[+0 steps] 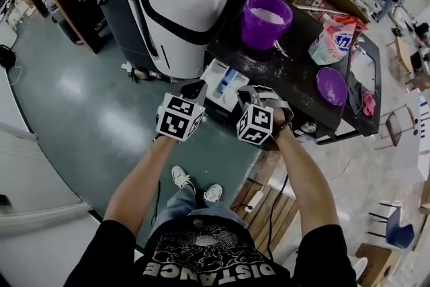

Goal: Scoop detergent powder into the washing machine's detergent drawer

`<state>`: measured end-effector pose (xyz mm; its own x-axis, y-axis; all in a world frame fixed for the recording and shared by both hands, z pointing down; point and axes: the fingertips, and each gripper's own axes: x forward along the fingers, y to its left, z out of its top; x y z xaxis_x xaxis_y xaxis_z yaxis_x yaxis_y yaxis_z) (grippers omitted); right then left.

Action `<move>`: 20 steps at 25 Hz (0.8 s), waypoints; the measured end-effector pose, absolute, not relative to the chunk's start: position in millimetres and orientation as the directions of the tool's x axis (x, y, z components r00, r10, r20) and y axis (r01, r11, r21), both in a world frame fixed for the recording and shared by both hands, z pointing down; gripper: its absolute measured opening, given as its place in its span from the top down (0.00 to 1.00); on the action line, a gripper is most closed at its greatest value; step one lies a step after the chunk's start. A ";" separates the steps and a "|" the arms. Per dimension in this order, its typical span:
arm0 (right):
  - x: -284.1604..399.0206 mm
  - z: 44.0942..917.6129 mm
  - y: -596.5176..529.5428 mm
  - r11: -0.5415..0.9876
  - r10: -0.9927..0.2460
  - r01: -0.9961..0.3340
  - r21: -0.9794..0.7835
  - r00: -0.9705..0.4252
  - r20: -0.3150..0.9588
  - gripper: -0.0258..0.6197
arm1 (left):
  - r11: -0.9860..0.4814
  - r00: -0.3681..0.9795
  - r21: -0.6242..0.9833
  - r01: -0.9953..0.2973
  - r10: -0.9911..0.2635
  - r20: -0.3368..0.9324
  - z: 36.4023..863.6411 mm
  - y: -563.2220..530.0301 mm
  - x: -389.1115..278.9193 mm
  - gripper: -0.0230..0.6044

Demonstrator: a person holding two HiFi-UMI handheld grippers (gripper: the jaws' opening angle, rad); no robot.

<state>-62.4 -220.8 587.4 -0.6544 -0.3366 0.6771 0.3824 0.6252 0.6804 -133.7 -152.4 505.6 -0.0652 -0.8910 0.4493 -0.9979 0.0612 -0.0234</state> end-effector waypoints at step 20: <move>-52.2 483.2 -232.3 0.965 -0.256 -0.192 0.178 -0.830 0.495 0.91 | 0.099 -0.102 -0.029 -0.995 -0.916 0.389 457.3 -150.4 -124.0 0.96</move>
